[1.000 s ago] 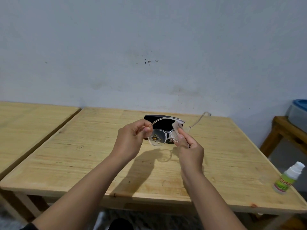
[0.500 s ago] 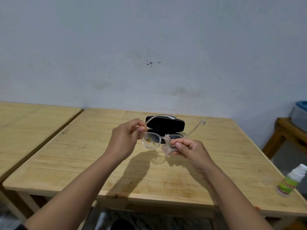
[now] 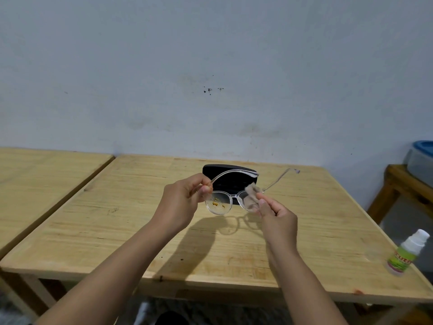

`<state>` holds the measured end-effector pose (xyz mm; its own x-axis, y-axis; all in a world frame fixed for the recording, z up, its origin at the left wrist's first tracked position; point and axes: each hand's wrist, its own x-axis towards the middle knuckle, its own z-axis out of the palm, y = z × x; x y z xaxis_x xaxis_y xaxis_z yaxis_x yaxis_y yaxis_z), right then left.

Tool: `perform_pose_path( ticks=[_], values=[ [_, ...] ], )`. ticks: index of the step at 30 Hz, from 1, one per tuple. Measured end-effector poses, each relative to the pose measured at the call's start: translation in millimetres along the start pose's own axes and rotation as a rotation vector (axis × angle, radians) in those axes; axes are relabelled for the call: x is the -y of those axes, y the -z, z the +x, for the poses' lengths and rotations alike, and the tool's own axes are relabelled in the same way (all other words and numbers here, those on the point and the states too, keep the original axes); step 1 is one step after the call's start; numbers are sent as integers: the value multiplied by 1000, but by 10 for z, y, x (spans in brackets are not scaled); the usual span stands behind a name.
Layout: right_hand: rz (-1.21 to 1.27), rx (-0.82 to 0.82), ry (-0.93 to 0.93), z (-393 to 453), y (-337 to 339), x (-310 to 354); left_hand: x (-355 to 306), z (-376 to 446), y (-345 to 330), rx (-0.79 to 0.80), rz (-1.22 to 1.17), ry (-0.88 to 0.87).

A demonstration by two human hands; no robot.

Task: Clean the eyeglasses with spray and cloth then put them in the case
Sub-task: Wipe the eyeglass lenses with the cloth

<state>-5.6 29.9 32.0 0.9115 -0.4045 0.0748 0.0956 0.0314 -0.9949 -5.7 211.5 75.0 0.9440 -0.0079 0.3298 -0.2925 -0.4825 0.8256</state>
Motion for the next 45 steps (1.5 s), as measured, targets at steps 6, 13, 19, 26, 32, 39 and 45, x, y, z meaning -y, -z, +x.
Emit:
perform_pose_path(
  ticks=[6, 13, 19, 26, 32, 39, 45],
  values=[
    [402, -264, -79, -30, -295, 12, -3, -75, -185, 29, -8, -66],
    [234, -84, 42, 26, -252, 4, 21, -23, -175, -19, 20, -101],
    [6, 181, -3, 94, -89, 34, 121, 9, -110, -24, 50, -80],
    [-135, 426, 26, 215, 79, 152, 118, 15, -42, -9, 49, -53],
    [-276, 657, 77, 266, 243, 231, 85, 40, 58, -37, 2, -73],
    [-63, 203, 61, 133, 141, 126, 98, 16, 18, 14, 14, -89],
    [250, -264, 32, -58, -171, 37, 69, -73, -162, 51, 31, -177]
  ],
)
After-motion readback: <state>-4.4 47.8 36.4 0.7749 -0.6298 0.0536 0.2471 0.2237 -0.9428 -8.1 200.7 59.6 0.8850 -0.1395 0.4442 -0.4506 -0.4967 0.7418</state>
